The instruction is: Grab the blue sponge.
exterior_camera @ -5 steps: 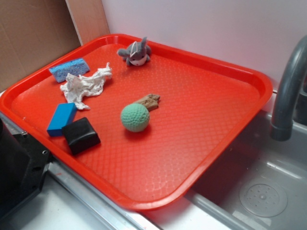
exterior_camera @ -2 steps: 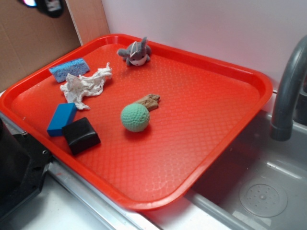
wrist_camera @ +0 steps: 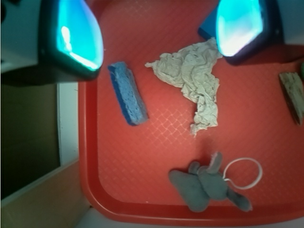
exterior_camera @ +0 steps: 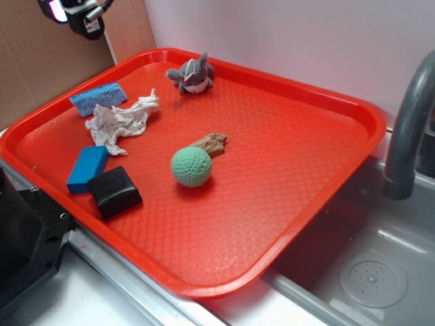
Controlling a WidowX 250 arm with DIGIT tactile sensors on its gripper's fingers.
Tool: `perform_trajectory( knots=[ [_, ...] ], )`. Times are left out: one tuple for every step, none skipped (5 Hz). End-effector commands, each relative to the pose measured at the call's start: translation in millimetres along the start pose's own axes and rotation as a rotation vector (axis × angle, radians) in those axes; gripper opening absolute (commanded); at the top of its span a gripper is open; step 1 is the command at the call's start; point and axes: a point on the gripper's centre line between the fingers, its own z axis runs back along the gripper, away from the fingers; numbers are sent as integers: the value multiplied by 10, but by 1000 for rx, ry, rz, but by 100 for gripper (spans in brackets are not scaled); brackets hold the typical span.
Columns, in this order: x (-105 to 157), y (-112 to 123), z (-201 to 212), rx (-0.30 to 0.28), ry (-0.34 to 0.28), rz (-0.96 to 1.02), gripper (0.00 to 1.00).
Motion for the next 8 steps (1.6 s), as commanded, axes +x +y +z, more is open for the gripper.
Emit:
perform_trajectory(
  knots=[
    [58,47,116,23,-35,-7,100],
    [266,277,-259,-85,-21,-121,100],
    [224,285,-324,-10,-65,-78,100],
    [39,233,-341,15,-66,-108,100],
    [-109,389,-471,53,-81,-160,100],
    [-91,550,-627,-2,-68,-162,100],
    [-6,626,-773,-21,-39,-160,100],
    [32,542,-1004,6,-1,-184,100]
  ],
)
